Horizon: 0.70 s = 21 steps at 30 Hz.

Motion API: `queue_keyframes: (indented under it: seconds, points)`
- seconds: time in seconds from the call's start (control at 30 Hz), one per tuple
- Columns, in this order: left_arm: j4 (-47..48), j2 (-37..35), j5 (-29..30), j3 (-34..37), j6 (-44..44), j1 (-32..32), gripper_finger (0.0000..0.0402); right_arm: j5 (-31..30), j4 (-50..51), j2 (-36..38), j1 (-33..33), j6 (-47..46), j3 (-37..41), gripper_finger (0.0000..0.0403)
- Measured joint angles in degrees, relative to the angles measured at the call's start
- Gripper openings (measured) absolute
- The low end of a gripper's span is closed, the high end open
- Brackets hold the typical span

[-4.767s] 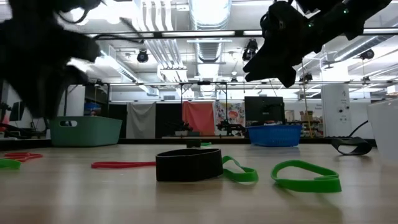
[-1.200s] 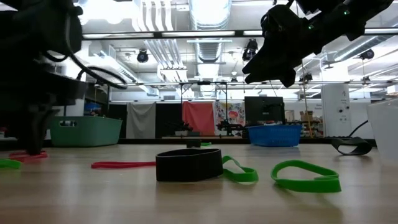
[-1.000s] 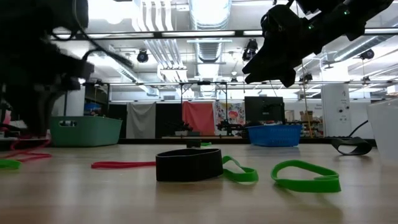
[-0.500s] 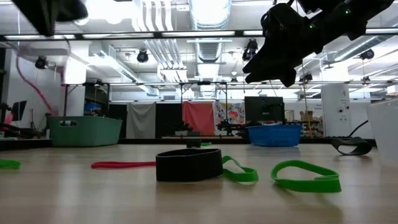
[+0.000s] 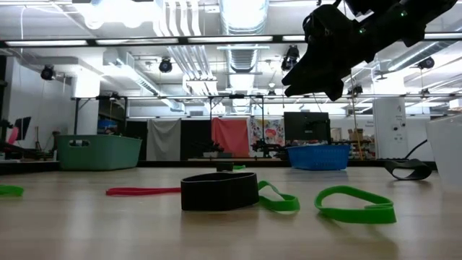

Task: Sort rubber bands into baskets
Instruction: Put the red rubber band into the yellow basket

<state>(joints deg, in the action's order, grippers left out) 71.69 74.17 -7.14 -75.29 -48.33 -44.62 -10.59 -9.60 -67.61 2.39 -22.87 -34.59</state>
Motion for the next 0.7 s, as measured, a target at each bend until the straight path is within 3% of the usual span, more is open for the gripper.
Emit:
queue_keyframes:
  seconds: [0.17,0.4,0.7]
  points:
    - [-10.83,0.0,-4.75,8.2,-7.82,-3.89,0.0,0.0,-0.08,0.0,0.0,0.0,0.0,0.0144]
    - [-23.29,0.02,-6.16,18.16,-15.66,-5.22,0.0,0.0,-0.14,0.0,0.13,-0.02,0.0,0.015]
    - [-25.9,0.02,-5.62,21.58,-23.37,-5.04,0.0,0.0,-0.14,0.0,0.13,-0.11,0.0,0.0149]
